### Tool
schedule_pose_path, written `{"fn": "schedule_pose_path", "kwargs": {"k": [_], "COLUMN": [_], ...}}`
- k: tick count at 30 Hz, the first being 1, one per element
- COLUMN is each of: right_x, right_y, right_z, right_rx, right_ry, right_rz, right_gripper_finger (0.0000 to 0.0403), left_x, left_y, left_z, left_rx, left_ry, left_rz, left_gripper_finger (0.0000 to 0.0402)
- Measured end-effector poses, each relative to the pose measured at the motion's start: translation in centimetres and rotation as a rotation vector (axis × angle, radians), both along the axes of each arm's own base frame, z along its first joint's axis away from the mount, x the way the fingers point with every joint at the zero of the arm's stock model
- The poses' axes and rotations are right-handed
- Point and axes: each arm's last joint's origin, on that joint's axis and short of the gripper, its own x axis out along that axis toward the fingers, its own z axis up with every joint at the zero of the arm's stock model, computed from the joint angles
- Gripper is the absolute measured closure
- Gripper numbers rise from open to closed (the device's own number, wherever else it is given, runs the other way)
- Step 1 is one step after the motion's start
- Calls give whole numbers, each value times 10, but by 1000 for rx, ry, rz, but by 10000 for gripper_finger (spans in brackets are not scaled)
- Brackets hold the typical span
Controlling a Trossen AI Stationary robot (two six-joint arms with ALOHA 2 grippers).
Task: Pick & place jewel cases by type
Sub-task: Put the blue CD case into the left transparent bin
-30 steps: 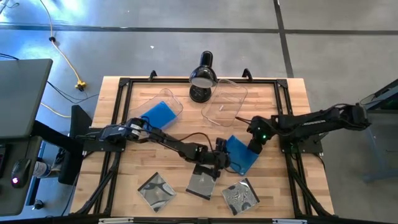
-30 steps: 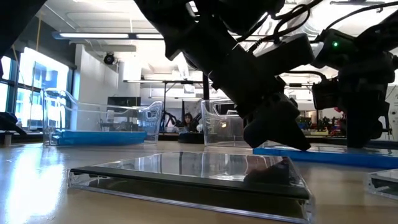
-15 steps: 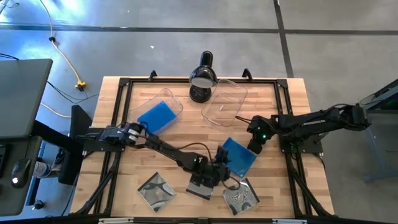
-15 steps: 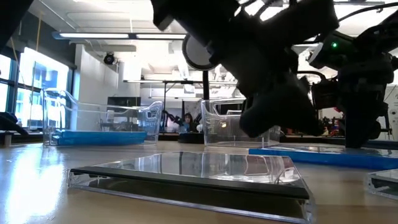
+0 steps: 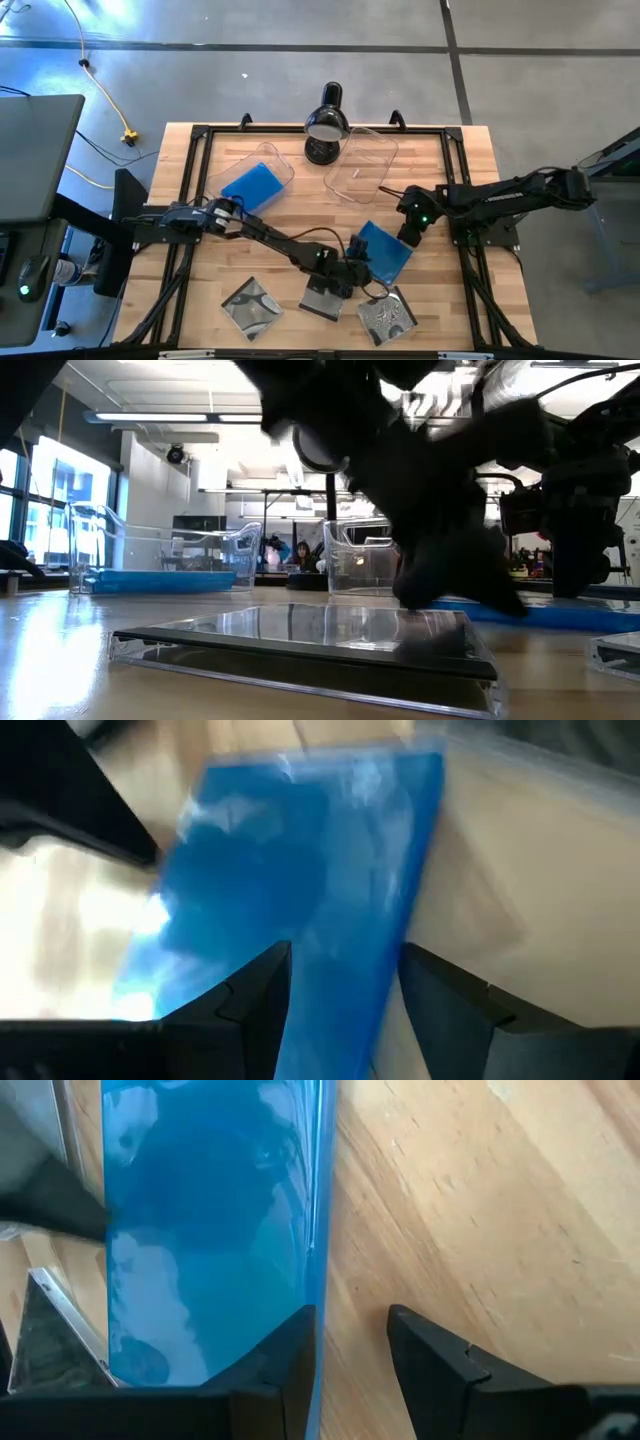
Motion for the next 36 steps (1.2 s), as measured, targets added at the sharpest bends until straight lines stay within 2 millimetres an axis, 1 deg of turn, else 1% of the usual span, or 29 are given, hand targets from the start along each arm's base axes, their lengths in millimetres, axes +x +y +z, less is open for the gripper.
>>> {"fn": "schedule_pose_path", "kwargs": {"k": [4,9,11,15,18,20,22,25,27,28,30,33,35,36], "right_x": [1,7,10,16,14,12,9,6,5,5,5,5,5,5], "right_y": [0,2,3,4,4,3,2,2,2,2,2,1,0,0], "right_z": [0,5,8,14,12,9,7,4,4,4,4,3,3,3], "right_rx": [3,75,113,153,139,116,93,59,54,55,67,63,43,33], "right_ry": [-8,-98,-153,-240,-214,-171,-130,-91,-83,-79,-73,-60,-45,-41], "right_rz": [3,56,92,138,120,94,74,56,60,59,43,12,-21,-32], "right_gripper_finger": [279,279,279,279,279,279,279,279,279,279,279,279,279,279], "left_x": [-1,4,6,7,5,0,-2,-6,-5,-5,-4,-1,3,2], "left_y": [0,6,9,10,9,4,-3,-18,-25,-27,-27,-19,-15,-12], "left_z": [3,8,10,9,10,14,18,32,43,44,43,37,31,25], "left_rx": [136,216,233,213,278,351,372,285,167,123,85,57,14,21], "left_ry": [-37,-63,-59,-49,-36,-26,-6,50,42,41,39,50,50,76], "left_rz": [81,113,102,82,105,114,90,11,-33,-42,-35,6,22,33], "left_gripper_finger": [220,220,220,220,220,220,220,220,220,220,220,220,220,220]}}
